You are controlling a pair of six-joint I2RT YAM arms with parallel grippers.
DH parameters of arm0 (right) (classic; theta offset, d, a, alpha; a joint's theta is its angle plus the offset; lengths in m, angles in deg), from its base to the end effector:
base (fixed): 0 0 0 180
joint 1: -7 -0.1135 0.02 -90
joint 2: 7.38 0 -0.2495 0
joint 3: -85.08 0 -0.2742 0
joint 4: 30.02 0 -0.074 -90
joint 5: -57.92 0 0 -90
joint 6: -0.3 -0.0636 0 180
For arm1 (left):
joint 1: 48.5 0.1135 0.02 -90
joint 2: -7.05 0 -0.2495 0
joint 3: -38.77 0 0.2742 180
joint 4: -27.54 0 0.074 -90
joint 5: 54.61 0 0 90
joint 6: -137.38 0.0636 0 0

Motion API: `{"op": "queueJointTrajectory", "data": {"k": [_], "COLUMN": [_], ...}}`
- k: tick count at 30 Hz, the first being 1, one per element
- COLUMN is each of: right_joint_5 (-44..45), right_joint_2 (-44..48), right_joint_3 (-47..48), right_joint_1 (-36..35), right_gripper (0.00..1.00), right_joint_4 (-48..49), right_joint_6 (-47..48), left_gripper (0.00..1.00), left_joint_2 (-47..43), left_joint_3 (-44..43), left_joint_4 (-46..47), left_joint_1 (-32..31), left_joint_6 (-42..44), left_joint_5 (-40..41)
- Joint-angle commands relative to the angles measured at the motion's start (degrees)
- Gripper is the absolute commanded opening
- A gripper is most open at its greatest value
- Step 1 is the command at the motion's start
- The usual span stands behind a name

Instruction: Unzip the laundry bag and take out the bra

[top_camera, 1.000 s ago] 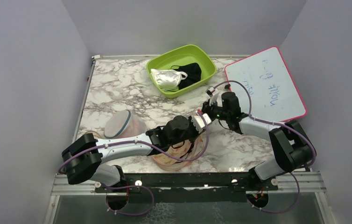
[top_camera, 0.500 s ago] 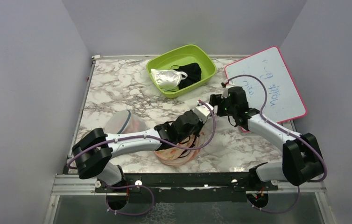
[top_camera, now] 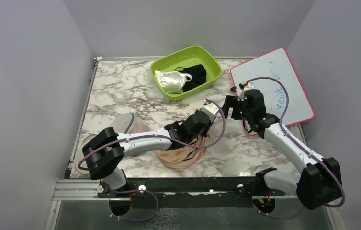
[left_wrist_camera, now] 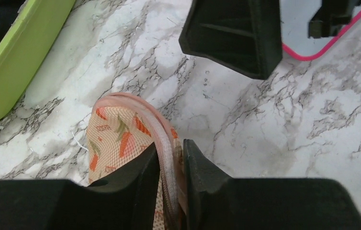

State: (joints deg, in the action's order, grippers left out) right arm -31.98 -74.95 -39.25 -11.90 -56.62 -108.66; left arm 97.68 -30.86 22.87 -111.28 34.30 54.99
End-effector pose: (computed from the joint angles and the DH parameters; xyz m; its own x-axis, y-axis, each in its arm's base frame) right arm 0.2846 0.0973 0.2019 -0.6618 0.1168 -0.7405 -0.1138 0.9607 0.2532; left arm 0.2017 -0.3454 0.2067 -0.3513 0.2169 -0.9108 0.6364 0.7688 -0.0624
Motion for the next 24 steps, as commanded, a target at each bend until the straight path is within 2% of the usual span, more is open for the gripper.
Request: {"op": "queueJointTrajectory", "data": {"k": [1,3,7,14,18,24], "right_joint_5": [-4.6,-7.3,-10.7,-11.2,-12.3,-13.9], "right_joint_2": [3.0,3.4,3.9,3.7,2.8,0.7], "right_joint_3": [1.6,1.8,1.8,1.1,-0.1,0.2], "right_joint_1": [0.1,0.0,0.0,0.1,0.1,0.0], "right_gripper": [0.84,0.84,0.84,0.84,0.84,0.84], "right_joint_4": [-1.8,-2.0,-2.7,-2.8,-1.1,-0.6], "right_joint_6": [0.9,1.8,3.1,3.7,3.4,3.6], "left_gripper": [0.27,0.49,0.68,0.79,0.82,0.82], "left_joint_2": [0.3,-0.8,-4.7,-11.6,-13.8,-11.7], "left_joint_3": [-2.1,-1.8,0.4,4.5,6.8,7.0], "left_joint_4": [-1.0,-1.3,-2.5,-10.2,-12.5,-17.5], "left_joint_1": [0.9,1.0,1.0,0.6,-1.0,-5.8], "left_joint_6": [-0.6,-0.3,1.4,2.7,4.1,7.6], "left_joint_5": [2.9,2.8,0.8,-7.3,-8.6,-6.2]}}
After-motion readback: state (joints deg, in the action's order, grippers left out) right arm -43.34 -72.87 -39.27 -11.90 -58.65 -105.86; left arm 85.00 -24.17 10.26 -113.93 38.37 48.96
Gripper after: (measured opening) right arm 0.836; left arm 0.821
